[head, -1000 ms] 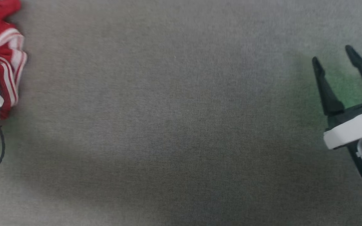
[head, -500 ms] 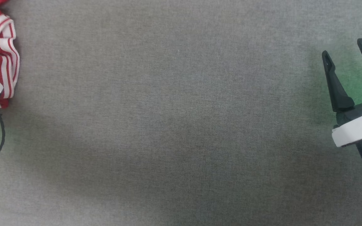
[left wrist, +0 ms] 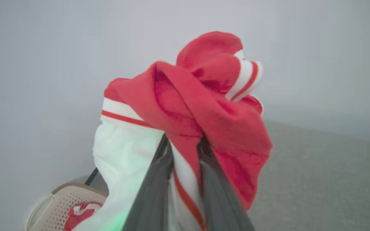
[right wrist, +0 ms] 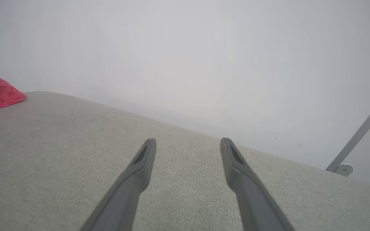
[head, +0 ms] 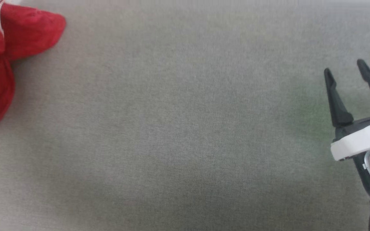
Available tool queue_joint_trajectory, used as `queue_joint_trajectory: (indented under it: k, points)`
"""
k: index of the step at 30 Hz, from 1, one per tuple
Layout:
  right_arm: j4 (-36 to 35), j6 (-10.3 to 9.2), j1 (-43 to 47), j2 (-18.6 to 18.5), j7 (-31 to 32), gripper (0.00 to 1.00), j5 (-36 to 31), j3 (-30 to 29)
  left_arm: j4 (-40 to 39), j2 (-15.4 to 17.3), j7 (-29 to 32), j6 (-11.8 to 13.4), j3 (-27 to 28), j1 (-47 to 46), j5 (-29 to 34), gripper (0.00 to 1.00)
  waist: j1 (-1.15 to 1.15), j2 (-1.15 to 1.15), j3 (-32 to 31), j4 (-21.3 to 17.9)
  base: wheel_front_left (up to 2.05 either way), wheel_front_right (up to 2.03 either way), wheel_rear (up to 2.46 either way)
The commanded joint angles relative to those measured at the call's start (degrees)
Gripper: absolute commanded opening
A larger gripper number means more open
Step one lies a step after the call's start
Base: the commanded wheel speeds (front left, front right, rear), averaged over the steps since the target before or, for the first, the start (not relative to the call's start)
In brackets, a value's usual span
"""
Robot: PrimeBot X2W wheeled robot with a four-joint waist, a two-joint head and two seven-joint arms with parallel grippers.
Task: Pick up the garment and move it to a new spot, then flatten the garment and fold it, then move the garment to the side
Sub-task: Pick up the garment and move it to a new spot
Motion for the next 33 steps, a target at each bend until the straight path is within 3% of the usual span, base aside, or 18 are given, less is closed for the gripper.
queue_joint_trajectory:
  k: [1,13,23,33]
  points:
    - [0.59,-0.09,0.88,0.62,-0.69,1.00,0.13,-0.20,-2.39,0.82,-0.15,-0.28,-0.89,-0.59,0.92,0.00,0.00,0.00,-3.53,0.95,0.00,0.00,0.00]
    - [1.91,-0.08,2.70,3.53,-2.65,1.00,0.37,-2.05,-27.44,4.81,8.74,0.43,-2.44,5.27,-1.17,0.00,0.00,0.00,-9.60,-0.73,0.00,0.00,0.00]
    - [2.01,-0.08,3.13,5.09,-3.70,1.00,-0.05,-4.56,-53.82,6.51,19.77,6.61,-1.72,16.08,-3.62,0.00,0.00,0.00,-9.74,-8.00,0.00,0.00,0.00]
    - [3.04,-0.08,3.97,6.81,-5.89,1.00,-0.07,-8.20,-71.61,3.45,28.25,11.75,-6.46,23.48,-3.76,0.00,0.00,0.00,-7.81,-17.45,0.00,0.00,0.00]
